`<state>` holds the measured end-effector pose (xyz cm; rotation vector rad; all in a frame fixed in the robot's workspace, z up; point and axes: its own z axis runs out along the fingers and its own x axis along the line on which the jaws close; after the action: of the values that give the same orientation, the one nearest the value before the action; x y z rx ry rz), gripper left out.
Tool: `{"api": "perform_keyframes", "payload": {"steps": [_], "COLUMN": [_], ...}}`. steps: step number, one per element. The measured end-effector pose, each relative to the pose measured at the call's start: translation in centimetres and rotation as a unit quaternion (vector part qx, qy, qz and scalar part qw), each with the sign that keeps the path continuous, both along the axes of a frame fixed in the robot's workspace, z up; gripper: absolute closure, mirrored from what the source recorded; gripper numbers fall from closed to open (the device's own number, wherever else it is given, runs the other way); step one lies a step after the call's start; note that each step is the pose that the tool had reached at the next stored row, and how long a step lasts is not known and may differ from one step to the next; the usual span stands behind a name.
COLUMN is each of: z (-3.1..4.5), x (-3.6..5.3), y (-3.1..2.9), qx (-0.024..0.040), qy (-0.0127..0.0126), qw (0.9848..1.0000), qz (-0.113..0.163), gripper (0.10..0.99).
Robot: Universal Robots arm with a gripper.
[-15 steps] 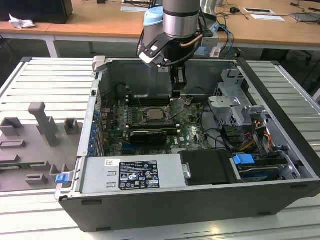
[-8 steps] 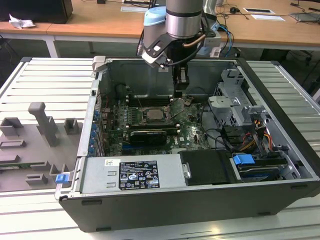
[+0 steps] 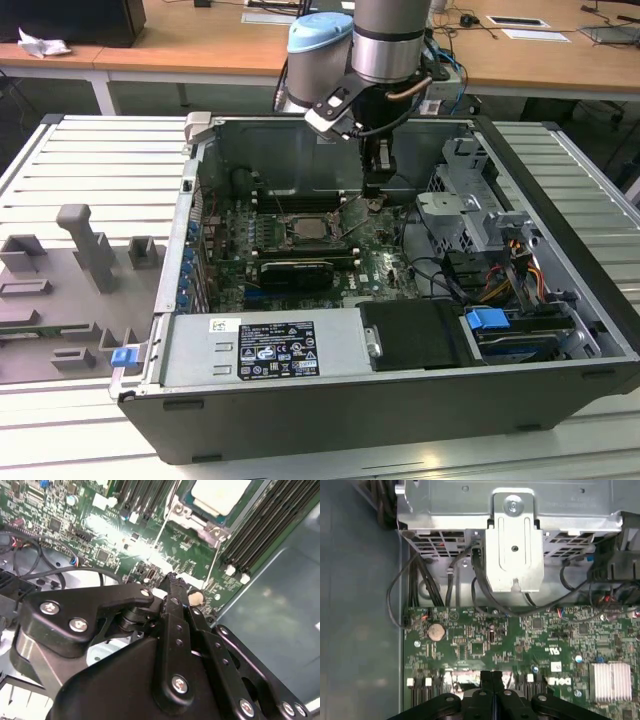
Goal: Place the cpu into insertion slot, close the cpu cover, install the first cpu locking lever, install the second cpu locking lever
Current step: 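Close the cpu cover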
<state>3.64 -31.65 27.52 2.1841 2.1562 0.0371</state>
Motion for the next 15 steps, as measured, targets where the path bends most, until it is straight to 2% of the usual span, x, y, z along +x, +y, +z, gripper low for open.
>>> {"api": "perform_keyframes", "payload": {"steps": [3,6,7,11,15], "z": [-0.63,-0.99,-1.03,-1.63,-2.32], "x": [0.33,0.87,1.07,2.0,2.02], "y": [0.01,0.14,0.15,0.22,0.28], "qx": [-0.0004,-0.0004,-0.0004,-0.0005,-0.0005], "qy": [0.0006,0.0067,0.0079,0.0092,0.0102], "qw": [1.0,1.0,1.0,0.9998,0.9997], "qz": [0.0,0.001,0.001,0.018,0.022], "gripper": [0.98,0.98,0.98,0.98,0.98]}}
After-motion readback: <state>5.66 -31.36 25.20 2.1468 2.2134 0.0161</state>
